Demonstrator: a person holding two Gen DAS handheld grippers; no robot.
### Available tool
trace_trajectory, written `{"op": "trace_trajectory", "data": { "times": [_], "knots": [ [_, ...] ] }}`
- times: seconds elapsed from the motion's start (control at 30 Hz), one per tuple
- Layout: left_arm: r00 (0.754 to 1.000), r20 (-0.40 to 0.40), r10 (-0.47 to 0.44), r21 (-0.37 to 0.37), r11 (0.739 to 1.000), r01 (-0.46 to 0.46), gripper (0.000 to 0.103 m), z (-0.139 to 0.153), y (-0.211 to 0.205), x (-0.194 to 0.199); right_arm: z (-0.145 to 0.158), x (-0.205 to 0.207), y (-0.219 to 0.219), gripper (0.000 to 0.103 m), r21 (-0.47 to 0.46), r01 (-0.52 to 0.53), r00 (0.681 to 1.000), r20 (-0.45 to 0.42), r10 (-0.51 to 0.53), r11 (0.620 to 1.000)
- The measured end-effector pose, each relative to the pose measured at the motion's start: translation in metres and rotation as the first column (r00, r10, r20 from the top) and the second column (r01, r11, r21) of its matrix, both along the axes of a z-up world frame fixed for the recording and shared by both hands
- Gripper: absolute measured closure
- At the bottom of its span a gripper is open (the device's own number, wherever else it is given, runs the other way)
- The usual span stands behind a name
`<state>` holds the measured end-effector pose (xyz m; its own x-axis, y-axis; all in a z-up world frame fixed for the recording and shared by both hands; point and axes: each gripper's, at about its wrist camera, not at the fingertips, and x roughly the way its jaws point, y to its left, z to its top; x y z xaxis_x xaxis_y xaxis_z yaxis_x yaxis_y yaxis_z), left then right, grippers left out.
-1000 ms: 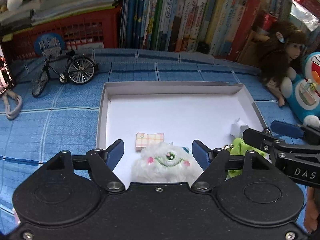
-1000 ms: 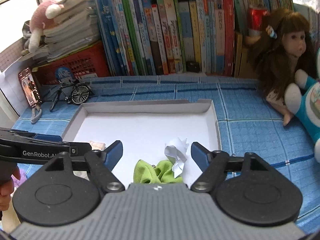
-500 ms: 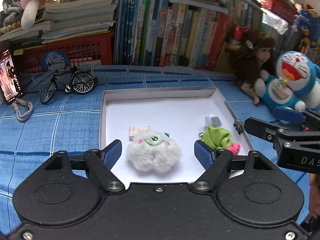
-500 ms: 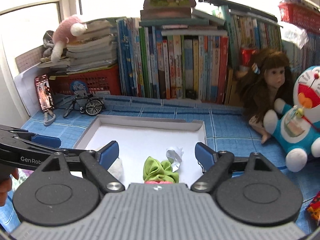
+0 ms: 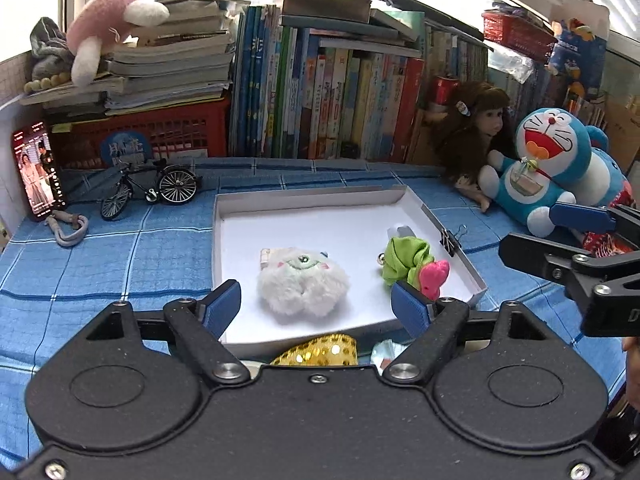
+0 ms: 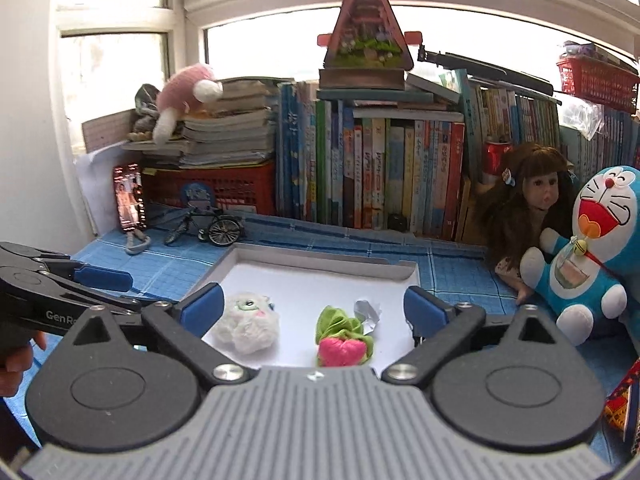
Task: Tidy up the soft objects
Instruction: 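Withdraw both open tools from the tray back over the table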
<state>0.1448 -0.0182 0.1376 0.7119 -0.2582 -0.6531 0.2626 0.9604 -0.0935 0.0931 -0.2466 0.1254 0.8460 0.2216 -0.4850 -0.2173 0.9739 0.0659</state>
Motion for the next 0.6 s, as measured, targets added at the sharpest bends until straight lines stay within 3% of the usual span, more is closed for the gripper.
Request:
{"op": "trace_trajectory", "data": {
  "times": [0.23,0.6],
  "knots": [
    [1.000,-0.001,0.001,-0.051,0.999,-0.001,0.022,-0.012,0.021,-0.033,-0.014,-0.037,-0.005,0.000,-0.028,0.018,0.997,0.078,-0.016,0.999],
    [0.997,0.060,0.043,-0.010,0.999,-0.042,0.019,-0.029,0.049,-0.069,-0.041,-0.067,-0.019,0.000,-0.021,0.064,0.993,0.100,-0.062,0.998]
  ]
}}
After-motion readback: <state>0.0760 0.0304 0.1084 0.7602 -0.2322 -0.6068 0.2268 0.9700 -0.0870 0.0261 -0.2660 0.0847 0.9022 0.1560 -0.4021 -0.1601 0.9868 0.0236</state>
